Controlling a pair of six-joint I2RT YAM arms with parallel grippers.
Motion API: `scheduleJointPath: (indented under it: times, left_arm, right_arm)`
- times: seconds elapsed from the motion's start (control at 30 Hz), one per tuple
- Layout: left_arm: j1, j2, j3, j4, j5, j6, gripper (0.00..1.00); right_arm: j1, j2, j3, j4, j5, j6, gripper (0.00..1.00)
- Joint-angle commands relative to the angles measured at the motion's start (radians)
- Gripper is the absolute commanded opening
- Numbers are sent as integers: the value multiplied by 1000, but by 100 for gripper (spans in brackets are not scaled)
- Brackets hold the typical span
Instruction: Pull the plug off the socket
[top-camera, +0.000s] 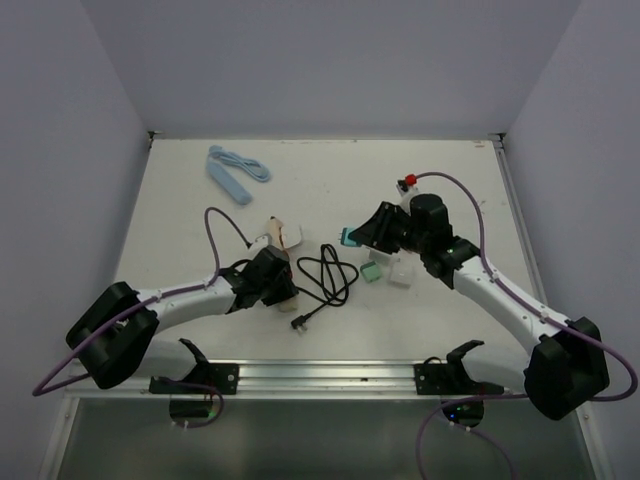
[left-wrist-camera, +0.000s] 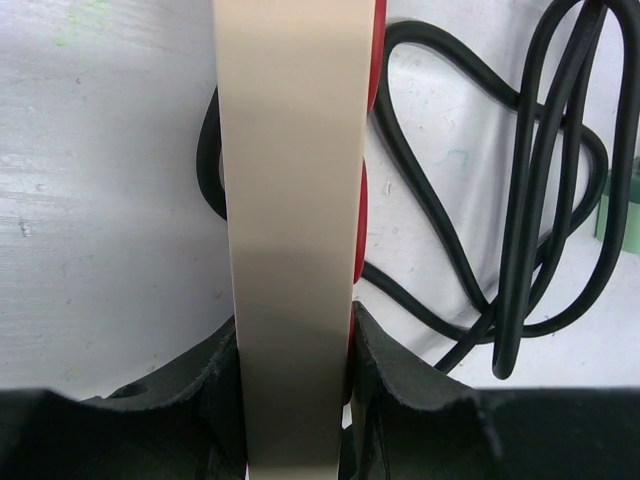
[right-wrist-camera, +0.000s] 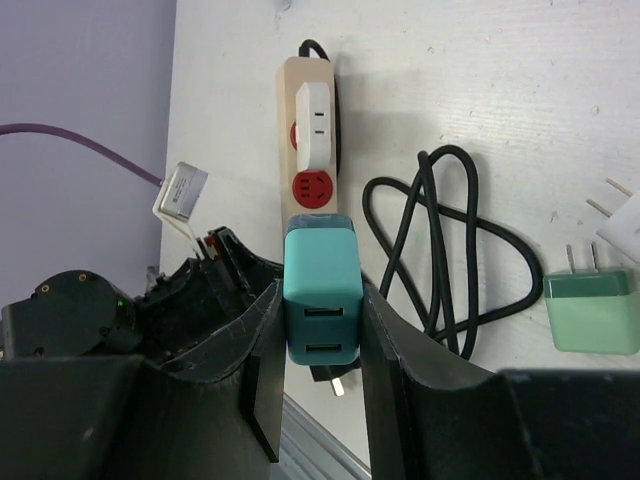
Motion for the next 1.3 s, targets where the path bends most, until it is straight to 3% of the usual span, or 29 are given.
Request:
scheduleJointPath:
  times: [0.0,0.23,0.43,0.63,0.93,1.03,1.1,1.13,1.27]
  left_arm:
    - [17,-17,-37,-183,-95,16,0]
    - [17,-112,-70,-108,-43,53,0]
    - [17,-147,-90,-45,25,80,0]
    - [18,-170,-116,10,86,97,0]
    - [17,-186,-151,53,125,105,0]
    - [17,-202,-159,61,125,105,0]
    - [17,-212,-163,61,126,105,0]
    - [17,-213,-163,61,128,105,0]
    - [17,-207,-166,66,135,108,0]
  right_arm:
    - [-22,-26,6,14,21,-25,0]
    - [-302,-115,-63,-45,55,-59,0]
    - [-575,-79,-164,0,18,-4,0]
    - [-679,-8,-285,171,47,76,0]
    - [-708,227,-316,369,-3,93,9]
    - [-714,299,-316,412,-58,95,19]
    - [-714,314,-330,423,-72,101,36]
    - [-714,307,-336,422,-72,107,51]
    - [-716,227,-322,307,-23,63,79]
